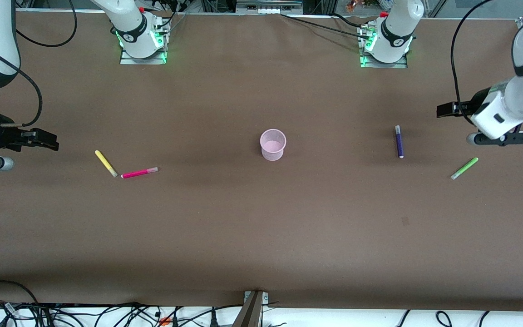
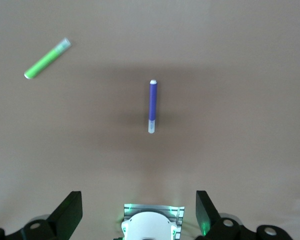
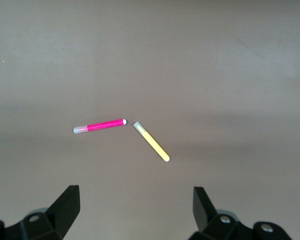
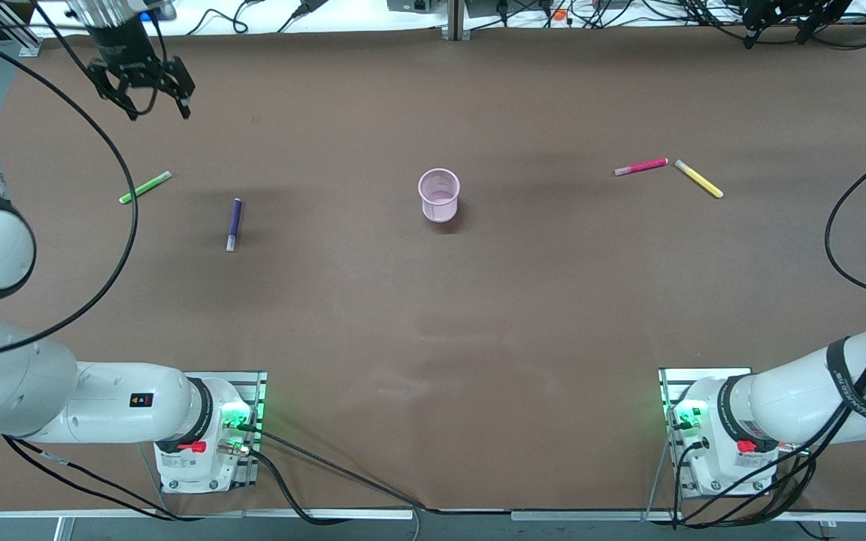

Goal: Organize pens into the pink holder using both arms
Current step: 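Lower the left gripper over the purple marker while the right gripper reaches the pink marker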

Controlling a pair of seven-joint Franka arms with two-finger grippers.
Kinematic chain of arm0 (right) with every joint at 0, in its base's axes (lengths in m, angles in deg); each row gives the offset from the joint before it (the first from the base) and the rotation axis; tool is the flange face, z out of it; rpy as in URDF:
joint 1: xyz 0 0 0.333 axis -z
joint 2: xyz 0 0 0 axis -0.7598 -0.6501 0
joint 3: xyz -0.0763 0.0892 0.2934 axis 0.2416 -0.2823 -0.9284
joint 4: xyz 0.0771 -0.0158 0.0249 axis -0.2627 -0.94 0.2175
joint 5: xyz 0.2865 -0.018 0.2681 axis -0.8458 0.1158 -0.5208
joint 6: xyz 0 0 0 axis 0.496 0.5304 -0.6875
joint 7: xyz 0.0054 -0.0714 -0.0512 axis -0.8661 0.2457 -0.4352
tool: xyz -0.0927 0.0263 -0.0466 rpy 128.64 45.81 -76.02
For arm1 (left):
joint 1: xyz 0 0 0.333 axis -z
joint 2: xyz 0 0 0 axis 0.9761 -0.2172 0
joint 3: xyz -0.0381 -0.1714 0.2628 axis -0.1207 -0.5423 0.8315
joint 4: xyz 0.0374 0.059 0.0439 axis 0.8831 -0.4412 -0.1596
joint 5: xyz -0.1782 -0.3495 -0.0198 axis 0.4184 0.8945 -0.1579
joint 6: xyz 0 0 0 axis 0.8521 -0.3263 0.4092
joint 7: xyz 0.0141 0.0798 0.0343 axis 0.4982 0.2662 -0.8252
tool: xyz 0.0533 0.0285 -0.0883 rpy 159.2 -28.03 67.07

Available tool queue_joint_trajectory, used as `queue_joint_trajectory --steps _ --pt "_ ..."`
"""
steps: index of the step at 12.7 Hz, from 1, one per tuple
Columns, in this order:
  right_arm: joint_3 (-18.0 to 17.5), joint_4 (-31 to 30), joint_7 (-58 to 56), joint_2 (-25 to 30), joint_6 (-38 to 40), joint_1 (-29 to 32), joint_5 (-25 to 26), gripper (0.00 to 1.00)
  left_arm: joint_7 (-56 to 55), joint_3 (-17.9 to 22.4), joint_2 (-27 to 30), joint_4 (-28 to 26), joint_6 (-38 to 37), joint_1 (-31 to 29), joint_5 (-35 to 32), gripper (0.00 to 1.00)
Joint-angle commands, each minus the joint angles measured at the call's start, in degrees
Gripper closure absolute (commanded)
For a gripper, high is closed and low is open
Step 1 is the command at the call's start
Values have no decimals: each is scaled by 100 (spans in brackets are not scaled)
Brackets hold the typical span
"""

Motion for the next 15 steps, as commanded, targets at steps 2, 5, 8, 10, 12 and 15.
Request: queue_joint_trajectory --steps 2,5,8,10,12,15 --pt "-6 35 0 2 -19 63 -35 0 18 -76 -147 -1033 1383 -26 -133 0" --pt "-14 35 -35 2 -11 108 -44 0 210 -94 -138 -1887 2816 -17 -185 0" --pt "-163 377 -166 55 418 46 -1 0 448 -94 -199 -3063 4887 -8 -256 0" --pt "-496 640 -106 11 525 29 -18 0 466 -94 -453 -3453 5806 9 -265 0" --pt "-630 633 830 -146 525 -76 -18 0 536 -94 -866 -3515 6447 -17 -571 0" --pt "-638 518 2397 -708 508 -138 -280 1 536 -94 -1123 -3927 7329 -17 -572 3"
